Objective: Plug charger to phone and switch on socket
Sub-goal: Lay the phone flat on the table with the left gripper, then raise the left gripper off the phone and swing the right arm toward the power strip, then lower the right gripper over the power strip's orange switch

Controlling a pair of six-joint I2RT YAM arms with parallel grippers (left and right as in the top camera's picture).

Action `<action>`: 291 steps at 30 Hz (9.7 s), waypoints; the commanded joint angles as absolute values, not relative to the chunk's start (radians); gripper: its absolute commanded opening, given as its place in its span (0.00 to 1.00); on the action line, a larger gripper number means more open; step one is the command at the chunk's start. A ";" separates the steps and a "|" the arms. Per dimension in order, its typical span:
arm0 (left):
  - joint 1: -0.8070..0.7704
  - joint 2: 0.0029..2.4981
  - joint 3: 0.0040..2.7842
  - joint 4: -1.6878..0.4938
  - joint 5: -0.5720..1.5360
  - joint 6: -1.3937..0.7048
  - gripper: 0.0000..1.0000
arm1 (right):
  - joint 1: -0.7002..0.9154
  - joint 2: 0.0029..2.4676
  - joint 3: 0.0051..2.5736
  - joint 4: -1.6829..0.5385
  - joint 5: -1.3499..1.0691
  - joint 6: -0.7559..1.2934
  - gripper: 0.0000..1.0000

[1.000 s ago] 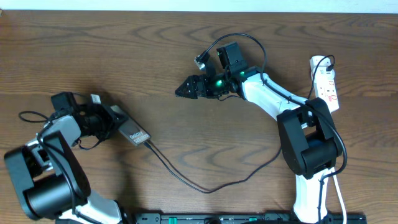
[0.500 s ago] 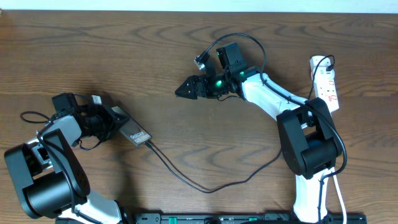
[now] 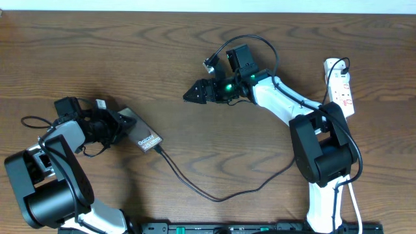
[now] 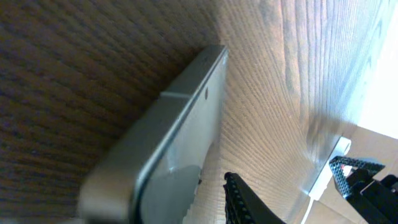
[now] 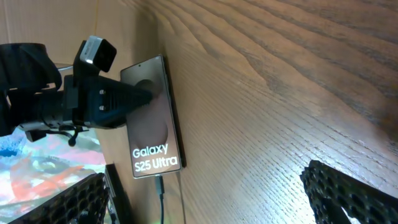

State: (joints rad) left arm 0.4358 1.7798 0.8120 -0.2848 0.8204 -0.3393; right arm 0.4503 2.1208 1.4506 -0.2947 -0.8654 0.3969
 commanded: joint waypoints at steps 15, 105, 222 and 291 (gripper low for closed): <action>0.435 1.782 0.811 -0.313 0.825 -0.330 0.38 | 0.444 2.125 1.459 -0.300 -0.870 0.376 0.99; 0.435 1.782 0.811 -0.569 0.661 -0.360 0.47 | 0.444 2.125 1.459 -0.310 -0.870 0.368 0.99; 0.022 1.299 1.335 -0.704 0.174 -0.371 0.91 | -0.644 2.075 1.818 -1.030 -0.787 -0.311 0.99; 0.022 1.299 1.335 -0.774 0.171 -0.371 0.91 | -0.441 2.211 1.816 -0.916 -0.554 -0.104 0.99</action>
